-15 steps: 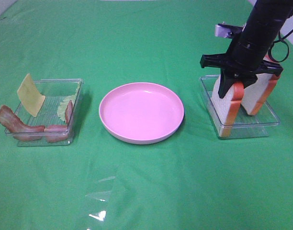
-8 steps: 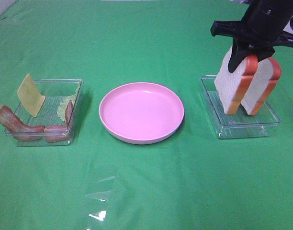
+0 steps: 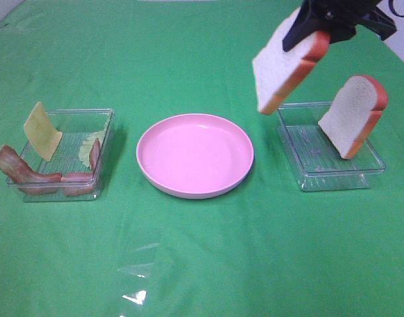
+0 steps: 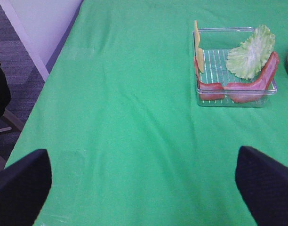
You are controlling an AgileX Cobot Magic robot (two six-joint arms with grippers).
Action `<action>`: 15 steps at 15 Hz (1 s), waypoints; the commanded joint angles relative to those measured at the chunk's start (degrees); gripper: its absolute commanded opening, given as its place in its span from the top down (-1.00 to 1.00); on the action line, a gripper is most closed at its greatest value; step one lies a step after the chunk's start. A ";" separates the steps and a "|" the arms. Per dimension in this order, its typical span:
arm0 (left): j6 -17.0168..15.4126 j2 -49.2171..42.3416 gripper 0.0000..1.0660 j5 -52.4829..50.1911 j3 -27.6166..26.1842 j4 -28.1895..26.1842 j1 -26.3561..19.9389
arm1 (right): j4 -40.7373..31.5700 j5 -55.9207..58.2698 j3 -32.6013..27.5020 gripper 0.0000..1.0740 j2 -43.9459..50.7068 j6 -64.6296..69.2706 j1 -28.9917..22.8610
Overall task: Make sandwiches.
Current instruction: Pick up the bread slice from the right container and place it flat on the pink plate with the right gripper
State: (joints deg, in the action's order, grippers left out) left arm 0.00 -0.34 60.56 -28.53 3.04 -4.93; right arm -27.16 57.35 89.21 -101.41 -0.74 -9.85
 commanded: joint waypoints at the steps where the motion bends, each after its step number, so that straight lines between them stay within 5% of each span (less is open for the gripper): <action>1: -0.34 -0.86 -0.91 -0.40 0.23 0.06 -0.17 | -10.60 -2.23 0.29 1.00 -1.78 -5.90 -0.17; 7: -0.40 -0.86 -0.91 -0.40 0.23 0.34 -0.17 | -20.05 -10.31 0.34 1.00 -16.04 -8.88 -8.88; 15: -0.40 -0.86 -0.91 -0.40 0.23 0.34 -0.17 | -26.24 -17.13 0.40 1.00 -24.64 -12.72 -9.45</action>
State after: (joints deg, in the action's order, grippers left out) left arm 0.00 -0.34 60.56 -28.53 3.32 -4.93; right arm -52.65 40.74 89.21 -126.05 -12.66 -19.25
